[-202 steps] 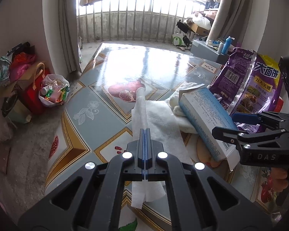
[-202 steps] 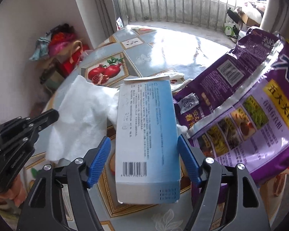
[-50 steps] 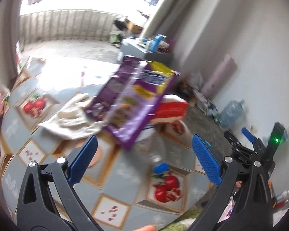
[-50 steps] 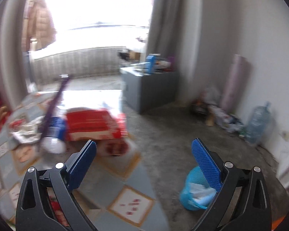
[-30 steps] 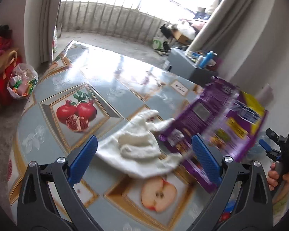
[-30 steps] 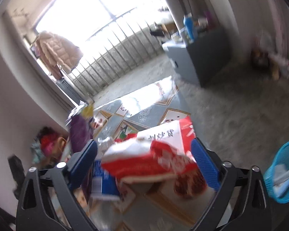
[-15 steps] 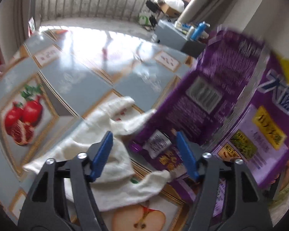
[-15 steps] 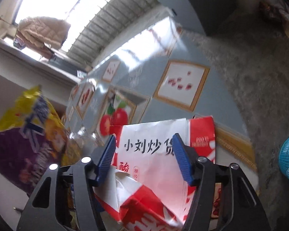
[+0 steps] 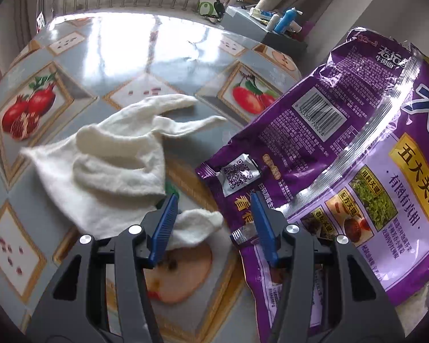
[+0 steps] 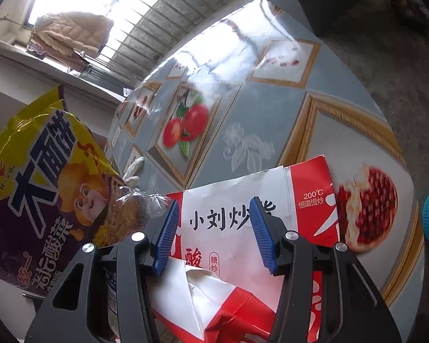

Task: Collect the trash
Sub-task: 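Grasp the purple snack bag with the left tool while the right tool grasps the red-white bag, then lift the purple bag with the left tool while the right tool lifts the red-white bag, then carry both bags over the wastebasket and open both tools to drop them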

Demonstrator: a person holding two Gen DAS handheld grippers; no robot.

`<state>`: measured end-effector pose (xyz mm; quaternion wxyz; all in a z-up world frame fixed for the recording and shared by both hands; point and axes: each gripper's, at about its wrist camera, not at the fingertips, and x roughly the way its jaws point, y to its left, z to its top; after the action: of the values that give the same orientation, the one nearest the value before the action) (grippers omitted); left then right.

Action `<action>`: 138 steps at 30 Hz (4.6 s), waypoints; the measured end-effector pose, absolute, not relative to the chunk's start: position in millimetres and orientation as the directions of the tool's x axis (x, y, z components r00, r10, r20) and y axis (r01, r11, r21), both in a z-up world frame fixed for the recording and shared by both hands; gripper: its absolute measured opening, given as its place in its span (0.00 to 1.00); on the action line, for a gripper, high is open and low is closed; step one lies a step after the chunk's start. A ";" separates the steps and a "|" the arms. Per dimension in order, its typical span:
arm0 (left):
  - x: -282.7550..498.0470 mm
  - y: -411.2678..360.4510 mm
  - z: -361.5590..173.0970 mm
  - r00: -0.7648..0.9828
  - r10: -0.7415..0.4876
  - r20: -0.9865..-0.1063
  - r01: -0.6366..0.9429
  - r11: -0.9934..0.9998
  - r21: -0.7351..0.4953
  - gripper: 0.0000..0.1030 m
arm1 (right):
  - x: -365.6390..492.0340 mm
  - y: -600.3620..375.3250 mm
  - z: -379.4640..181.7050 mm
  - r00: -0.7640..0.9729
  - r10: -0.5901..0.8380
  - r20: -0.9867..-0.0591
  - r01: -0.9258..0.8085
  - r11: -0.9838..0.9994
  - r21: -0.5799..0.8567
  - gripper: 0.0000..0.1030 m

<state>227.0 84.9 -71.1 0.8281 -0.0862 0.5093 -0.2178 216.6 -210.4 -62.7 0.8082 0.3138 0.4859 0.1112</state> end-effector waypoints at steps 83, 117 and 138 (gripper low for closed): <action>82.7 62.6 -6.2 0.471 -0.585 -0.660 0.520 0.789 -0.327 0.03 | 31.0 -202.8 -4.9 0.539 0.552 -0.636 -0.437 0.829 0.349 0.48; 66.2 83.1 97.4 0.674 -0.574 -0.466 0.518 0.816 -0.256 0.00 | -23.3 -246.0 48.8 0.811 0.447 -0.377 -0.331 0.883 0.333 0.30; 108.1 -248.2 102.3 0.183 -0.744 -0.643 0.886 0.408 -0.220 0.00 | -100.2 -424.2 0.3 0.889 -0.125 -0.440 0.351 0.804 0.480 0.30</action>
<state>108.1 -248.2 102.3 0.7624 0.1016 0.3506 -0.5344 -100.2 -424.2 0.3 0.9290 0.2858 0.1973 -0.1280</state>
